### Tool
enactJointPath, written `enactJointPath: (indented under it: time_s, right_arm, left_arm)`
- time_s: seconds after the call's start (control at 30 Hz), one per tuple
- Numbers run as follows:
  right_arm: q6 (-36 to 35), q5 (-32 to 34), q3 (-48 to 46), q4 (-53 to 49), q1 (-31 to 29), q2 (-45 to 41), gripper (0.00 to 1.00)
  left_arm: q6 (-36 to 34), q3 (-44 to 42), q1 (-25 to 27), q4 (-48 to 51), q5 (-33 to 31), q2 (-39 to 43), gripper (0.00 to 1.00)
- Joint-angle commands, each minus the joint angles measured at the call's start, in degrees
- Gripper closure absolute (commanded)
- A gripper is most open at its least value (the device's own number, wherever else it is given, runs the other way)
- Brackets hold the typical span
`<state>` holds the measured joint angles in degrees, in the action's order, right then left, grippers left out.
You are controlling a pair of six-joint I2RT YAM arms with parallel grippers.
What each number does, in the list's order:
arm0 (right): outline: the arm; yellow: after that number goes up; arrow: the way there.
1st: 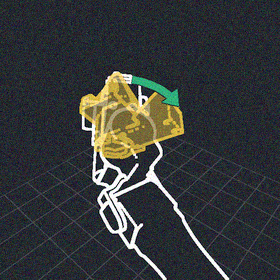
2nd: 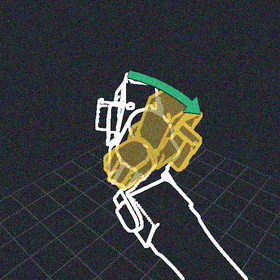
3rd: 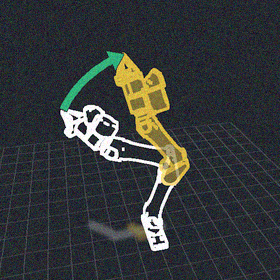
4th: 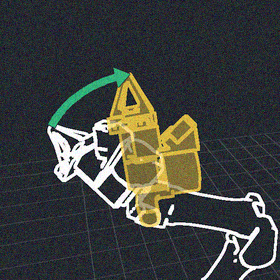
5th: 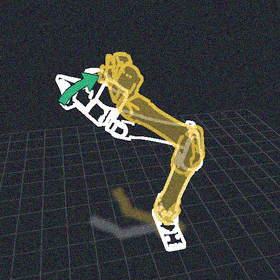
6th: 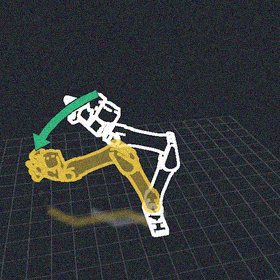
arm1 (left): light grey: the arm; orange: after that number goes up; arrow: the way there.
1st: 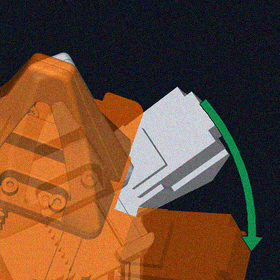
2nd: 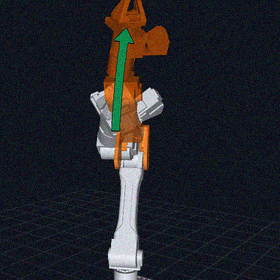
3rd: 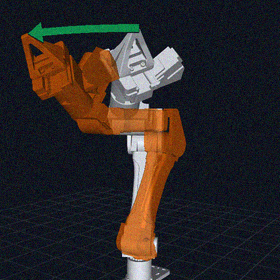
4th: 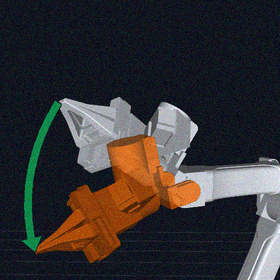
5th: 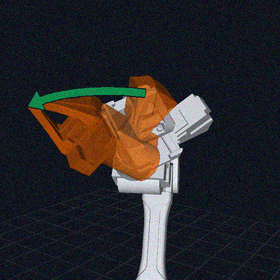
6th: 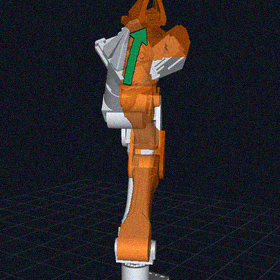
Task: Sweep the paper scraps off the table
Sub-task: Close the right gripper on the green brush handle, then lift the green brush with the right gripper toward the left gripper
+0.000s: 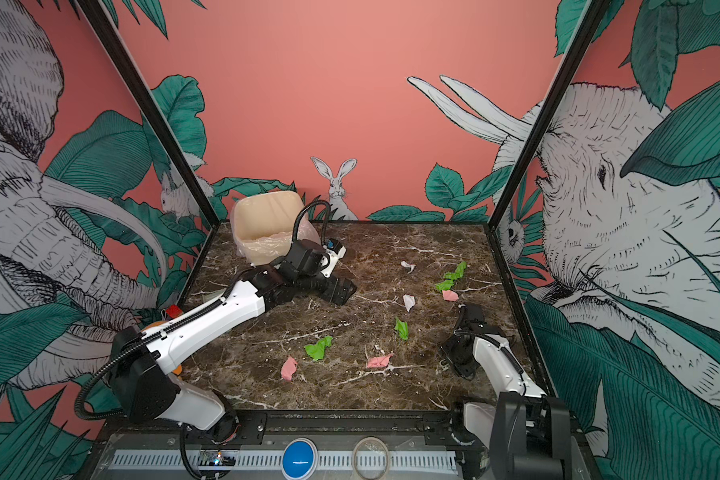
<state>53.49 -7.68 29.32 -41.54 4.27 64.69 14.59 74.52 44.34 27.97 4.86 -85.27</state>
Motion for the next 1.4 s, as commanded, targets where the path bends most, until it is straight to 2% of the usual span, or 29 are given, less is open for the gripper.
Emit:
enactJointPath:
  time_s: [0.0,0.43,0.5,0.7,0.9,1.37]
  right_arm:
    - [3.61,2.91,1.10,-0.66,-0.14,0.43,0.61]
    - [3.96,6.06,2.71,2.52,0.21,6.15,0.61]
    - [3.79,5.61,2.89,3.08,0.21,7.73,0.65]
    - [3.81,4.83,1.89,4.01,0.23,8.20,0.86]
    - [2.31,5.30,2.06,2.33,0.21,6.02,0.99]
    - [-9.08,8.06,9.97,-8.87,-3.30,-3.80,1.00]
  left_arm:
    - [0.53,0.12,0.34,1.02,-0.90,1.87,0.00]
    - [0.18,0.78,0.31,1.83,-1.58,1.52,0.01]
    - [0.26,0.67,0.33,1.89,-1.77,1.60,0.00]
    - [0.18,0.62,0.32,1.88,-2.17,1.60,0.00]
    - [0.66,0.89,0.31,1.52,-1.53,0.99,0.00]
    - [2.58,0.58,0.33,-1.85,4.83,-1.89,0.00]
